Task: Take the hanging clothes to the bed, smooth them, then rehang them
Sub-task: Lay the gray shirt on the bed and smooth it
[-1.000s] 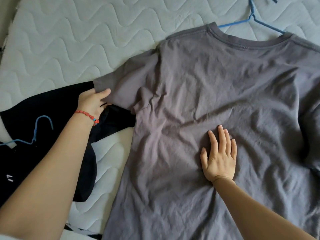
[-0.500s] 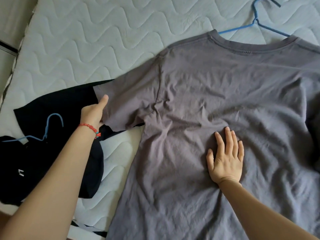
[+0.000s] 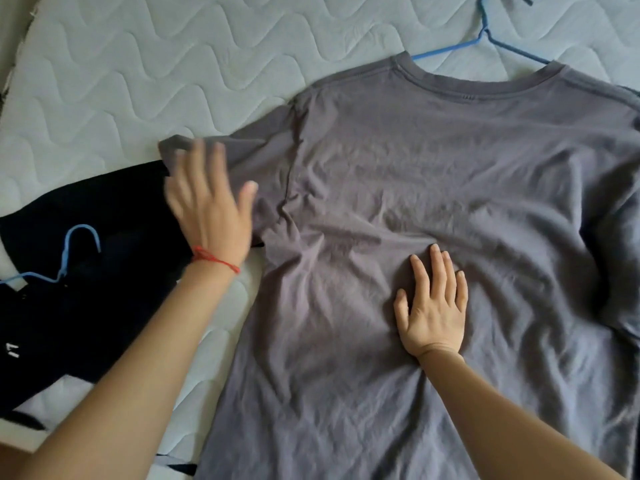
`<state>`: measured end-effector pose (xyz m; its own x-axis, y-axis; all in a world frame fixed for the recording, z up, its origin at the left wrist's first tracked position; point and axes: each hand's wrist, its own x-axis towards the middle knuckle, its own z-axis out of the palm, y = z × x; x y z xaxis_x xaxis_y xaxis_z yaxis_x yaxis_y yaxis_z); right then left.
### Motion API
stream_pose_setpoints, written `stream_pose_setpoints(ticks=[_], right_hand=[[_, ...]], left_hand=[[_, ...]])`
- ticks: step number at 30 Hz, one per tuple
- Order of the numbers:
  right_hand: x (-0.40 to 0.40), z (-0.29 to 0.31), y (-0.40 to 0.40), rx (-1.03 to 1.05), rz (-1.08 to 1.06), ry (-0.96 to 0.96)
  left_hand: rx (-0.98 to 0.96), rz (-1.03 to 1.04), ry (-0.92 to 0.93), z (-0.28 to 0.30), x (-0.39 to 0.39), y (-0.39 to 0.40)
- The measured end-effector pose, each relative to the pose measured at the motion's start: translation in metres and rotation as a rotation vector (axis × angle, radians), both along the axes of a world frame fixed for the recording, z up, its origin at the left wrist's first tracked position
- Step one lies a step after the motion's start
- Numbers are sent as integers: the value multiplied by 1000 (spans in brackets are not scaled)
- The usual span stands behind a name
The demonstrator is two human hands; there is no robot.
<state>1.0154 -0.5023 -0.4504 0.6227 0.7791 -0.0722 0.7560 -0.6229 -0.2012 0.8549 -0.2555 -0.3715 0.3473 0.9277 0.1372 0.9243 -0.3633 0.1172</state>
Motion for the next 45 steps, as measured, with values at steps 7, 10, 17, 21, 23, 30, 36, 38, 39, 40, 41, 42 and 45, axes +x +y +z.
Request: stream_pose_setpoints(ticks=[7,10,17,21,23,30,36,38,39,40,41,42,45], right_hand=[[2,4,-1,7,6,-5],[3,10,-2,32,8,48],[49,62,-30,466,-173,322],[118,82,-68,631,-486,17],[155,82,-84,658,-731,5],[269,70,-108,625,-1042,622],[299,83,-115,361,-794,739],[302,94,-118,537,-759,728],[304,102,-117,648,-761,736],[307,110,-117,738,-766,757],[311,116,-116,803,-780,790],[314,122,-114,838,-789,825],[324,136,-109,755,-717,773]], left_hand=[[-256,-416,328,-52,17,-79],[-305,-231,271,-48,37,-95],[-251,-537,166,-35,111,-203],[-325,-645,178,-46,146,-259],[-339,-627,217,-55,151,-270],[-280,-624,221,-67,151,-273],[-289,-614,222,-67,152,-272],[-292,-613,224,-66,152,-272],[-291,-612,225,-66,152,-272],[-289,-610,224,-66,152,-272],[-285,-609,224,-66,152,-272],[-281,-609,224,-66,152,-273],[-271,-610,221,-67,152,-273]])
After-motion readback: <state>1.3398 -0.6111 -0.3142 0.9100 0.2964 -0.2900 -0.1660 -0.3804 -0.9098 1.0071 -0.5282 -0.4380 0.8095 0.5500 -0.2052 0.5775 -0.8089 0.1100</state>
